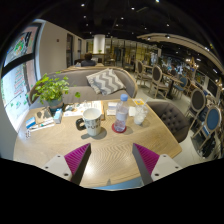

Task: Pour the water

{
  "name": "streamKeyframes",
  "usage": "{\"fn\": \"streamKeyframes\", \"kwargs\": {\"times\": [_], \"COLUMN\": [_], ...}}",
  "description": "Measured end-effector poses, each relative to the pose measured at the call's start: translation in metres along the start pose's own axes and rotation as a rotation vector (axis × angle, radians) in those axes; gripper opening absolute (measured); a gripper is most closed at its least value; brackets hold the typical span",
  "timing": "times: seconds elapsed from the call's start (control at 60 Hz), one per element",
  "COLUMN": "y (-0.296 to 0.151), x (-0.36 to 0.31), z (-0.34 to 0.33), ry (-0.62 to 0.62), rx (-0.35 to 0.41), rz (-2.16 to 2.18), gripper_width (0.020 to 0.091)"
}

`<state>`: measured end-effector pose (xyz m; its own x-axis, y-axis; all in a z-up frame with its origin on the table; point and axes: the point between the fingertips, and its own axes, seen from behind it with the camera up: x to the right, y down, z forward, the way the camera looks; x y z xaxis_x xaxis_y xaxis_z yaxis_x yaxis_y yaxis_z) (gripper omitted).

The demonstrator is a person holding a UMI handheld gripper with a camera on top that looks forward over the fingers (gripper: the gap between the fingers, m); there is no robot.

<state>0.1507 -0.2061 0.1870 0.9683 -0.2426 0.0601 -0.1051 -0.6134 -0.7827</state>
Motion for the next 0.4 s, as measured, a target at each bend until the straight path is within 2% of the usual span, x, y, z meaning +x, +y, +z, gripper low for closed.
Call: {"fn": "streamKeyframes", "kwargs": {"times": [0.15, 0.25, 0.4], "y": [0.005, 0.002, 0.004], "x": [-0.001, 0.007, 0.0], "z": [-0.018, -0.024, -0.026], "ry": [-0.005, 0.024, 0.001], "rx": [0.003, 0.032, 0.018], "rz": [-0.006, -0.031, -0.023], "gripper_width": [0.0853, 0.0857, 0.0856]}}
